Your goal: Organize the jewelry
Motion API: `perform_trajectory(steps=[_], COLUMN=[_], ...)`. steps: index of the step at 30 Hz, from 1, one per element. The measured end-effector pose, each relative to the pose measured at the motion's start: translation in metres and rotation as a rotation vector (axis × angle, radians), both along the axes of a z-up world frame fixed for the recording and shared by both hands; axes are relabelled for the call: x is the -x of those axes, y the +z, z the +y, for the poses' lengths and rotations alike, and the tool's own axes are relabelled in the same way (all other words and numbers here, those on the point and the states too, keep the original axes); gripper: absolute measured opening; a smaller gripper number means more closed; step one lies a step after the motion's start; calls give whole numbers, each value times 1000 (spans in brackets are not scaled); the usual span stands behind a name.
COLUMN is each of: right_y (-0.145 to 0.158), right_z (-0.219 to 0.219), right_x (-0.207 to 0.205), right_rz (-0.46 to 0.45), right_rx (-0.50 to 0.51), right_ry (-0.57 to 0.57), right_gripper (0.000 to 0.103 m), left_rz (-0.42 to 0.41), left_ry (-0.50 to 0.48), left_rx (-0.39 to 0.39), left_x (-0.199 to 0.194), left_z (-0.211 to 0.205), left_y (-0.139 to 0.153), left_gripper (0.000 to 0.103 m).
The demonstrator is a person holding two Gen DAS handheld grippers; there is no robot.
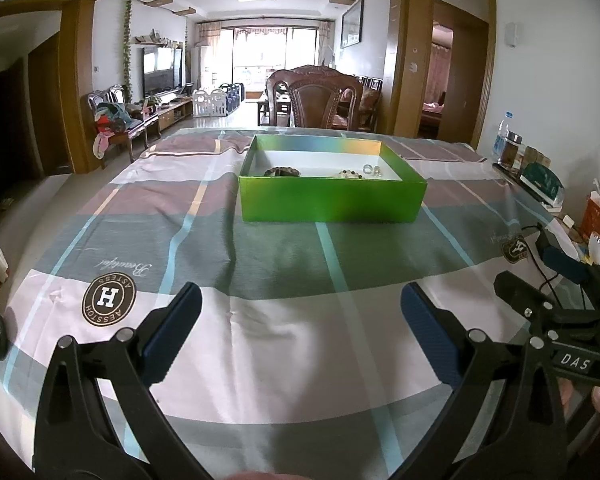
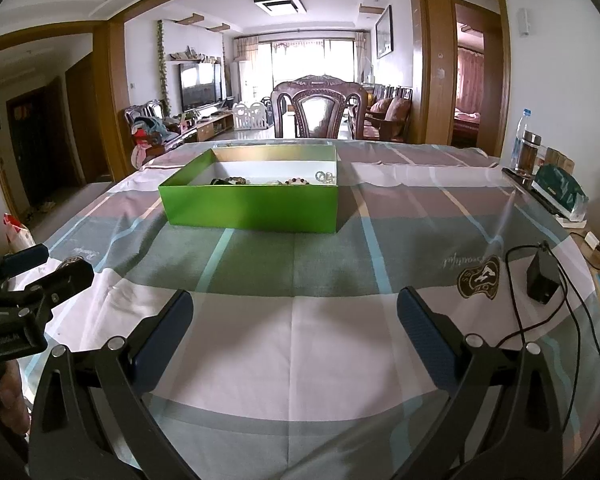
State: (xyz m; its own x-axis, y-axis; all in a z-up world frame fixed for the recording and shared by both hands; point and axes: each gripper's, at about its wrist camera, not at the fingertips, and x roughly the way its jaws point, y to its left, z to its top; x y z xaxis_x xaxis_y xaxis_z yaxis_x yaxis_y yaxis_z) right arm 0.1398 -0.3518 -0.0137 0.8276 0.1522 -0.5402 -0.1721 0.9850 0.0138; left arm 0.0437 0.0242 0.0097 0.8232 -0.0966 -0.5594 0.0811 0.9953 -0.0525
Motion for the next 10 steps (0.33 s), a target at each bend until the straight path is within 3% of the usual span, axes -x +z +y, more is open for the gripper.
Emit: perform_trajectory(steps=[10], right_y=[-1], right_z=[-2], right_x=[-3], right_rz=[3], right_rx=[-2], right_ry=[-3], right_gripper=[100], left_rz=[18], left_ry=[-6], left_rx=[-15], left_x=[-6], left_z=[-5], left_y=[-3], left_gripper=[99])
